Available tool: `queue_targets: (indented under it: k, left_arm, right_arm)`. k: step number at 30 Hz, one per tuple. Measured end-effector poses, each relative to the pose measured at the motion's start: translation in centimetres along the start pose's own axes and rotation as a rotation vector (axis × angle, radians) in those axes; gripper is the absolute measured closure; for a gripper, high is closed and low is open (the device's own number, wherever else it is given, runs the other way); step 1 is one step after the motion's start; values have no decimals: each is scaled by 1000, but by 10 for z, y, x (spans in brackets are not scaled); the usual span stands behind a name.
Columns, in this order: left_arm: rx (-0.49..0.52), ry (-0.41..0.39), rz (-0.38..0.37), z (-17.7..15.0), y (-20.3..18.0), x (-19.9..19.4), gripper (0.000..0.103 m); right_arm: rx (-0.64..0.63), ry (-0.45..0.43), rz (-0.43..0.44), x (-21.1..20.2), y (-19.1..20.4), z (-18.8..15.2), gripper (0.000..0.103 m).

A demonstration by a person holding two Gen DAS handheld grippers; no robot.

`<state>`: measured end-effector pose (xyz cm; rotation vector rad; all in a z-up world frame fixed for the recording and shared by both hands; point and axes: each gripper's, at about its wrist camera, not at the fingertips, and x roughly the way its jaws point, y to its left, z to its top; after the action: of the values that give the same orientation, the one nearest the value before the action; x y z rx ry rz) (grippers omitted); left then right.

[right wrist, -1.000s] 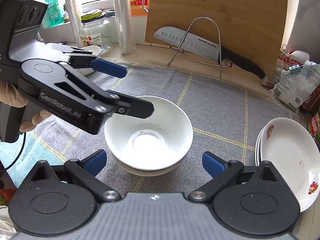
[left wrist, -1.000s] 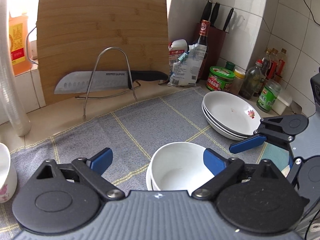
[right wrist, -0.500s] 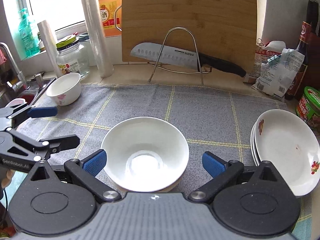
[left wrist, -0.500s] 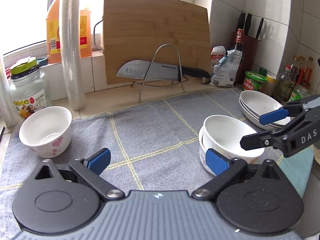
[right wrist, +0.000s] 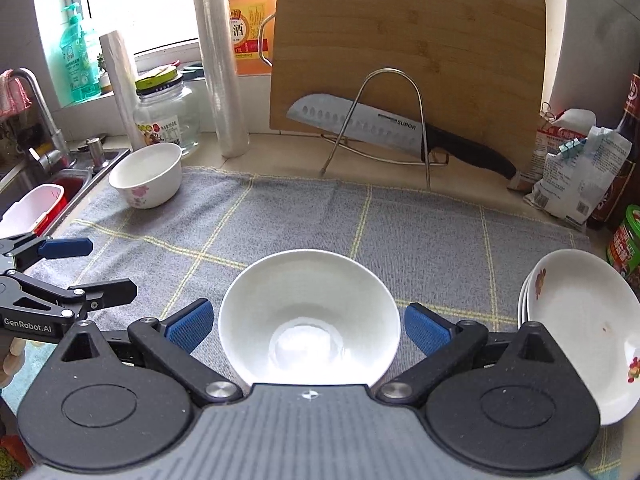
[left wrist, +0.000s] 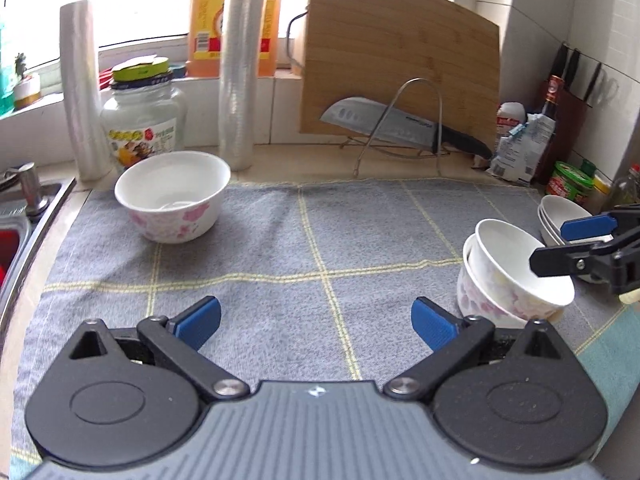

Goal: Organize plates and bowls
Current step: 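Set the nested bowls beside the plate stack with the right tool and open it, then bring both tools to the pink-flower bowl beside the glass jar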

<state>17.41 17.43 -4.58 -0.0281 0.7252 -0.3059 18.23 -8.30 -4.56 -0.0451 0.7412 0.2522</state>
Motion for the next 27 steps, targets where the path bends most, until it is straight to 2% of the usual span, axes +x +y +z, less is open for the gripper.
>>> queue_targets:
  k: [3,6,9,16,23,27]
  left_arm:
    - [-51,41,46,-5,9,2,2]
    - [-60,37,104,-8,18,-1,2]
    - [-53,35,132,-5,29,2,2]
    - [39,5,139,7,62,22,2]
    - [59,41,132,7,95,55,2]
    - [74,34,116,9,103,62,2]
  right_arm:
    - [-9,-17,35,2,-5,7,0]
    - [-32,-17,61,6,-2,13,0]
    - [-59,-26,61,7,6,20,0]
    - [-72,-22,21,21,35,40,0]
    - [-138,2,1,35,78,55,0]
    - [-164,6,-2,42,95,63,0]
